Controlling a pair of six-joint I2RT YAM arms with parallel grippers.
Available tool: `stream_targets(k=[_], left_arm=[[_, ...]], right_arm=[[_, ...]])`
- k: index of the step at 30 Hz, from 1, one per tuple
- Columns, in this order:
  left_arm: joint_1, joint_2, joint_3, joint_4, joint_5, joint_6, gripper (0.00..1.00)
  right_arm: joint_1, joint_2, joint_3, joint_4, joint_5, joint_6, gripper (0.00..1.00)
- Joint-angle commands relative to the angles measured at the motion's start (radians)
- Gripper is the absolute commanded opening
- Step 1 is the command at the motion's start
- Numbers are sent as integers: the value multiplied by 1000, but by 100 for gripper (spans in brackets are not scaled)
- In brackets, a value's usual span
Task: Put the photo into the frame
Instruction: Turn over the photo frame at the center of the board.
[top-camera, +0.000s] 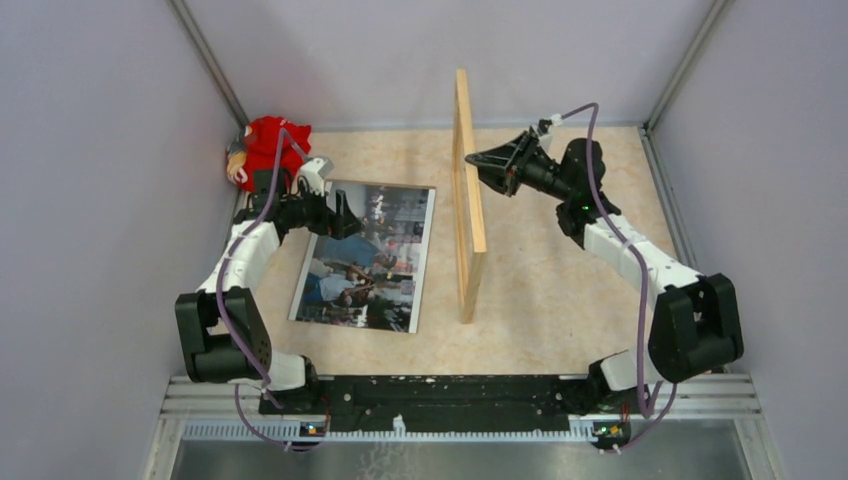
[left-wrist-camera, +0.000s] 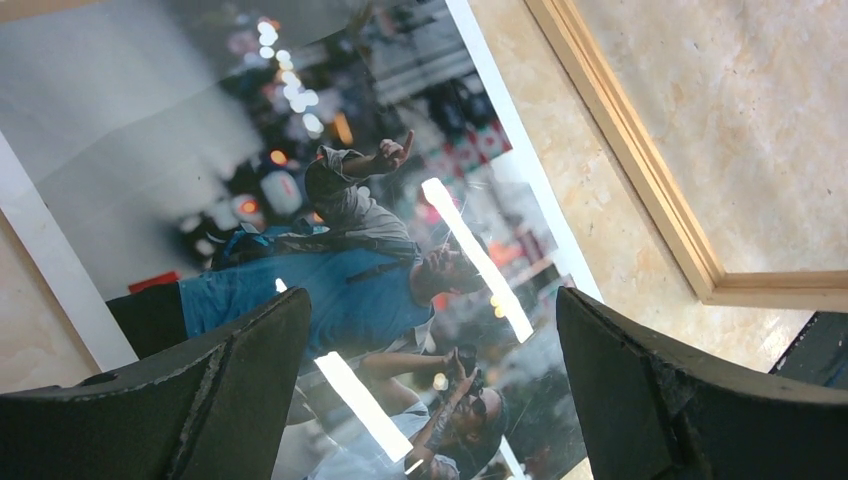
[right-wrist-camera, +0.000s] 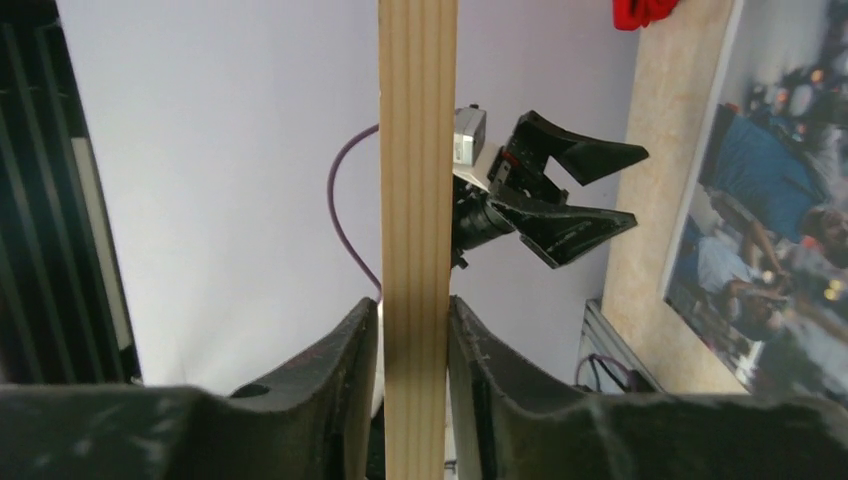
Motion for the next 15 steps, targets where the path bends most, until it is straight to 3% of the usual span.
stream_targets(k=[1, 9, 15], left_arm=[[-8, -25, 27, 41, 16, -9, 99], [-11, -2, 29, 29, -15, -10, 99], [-17, -26, -3, 57, -17, 7, 99]], right_arm=[[-60, -107, -8, 27, -48, -84, 34], [-191, -159, -11, -175, -129, -226, 45], [-265, -180, -9, -287, -161, -299, 45]])
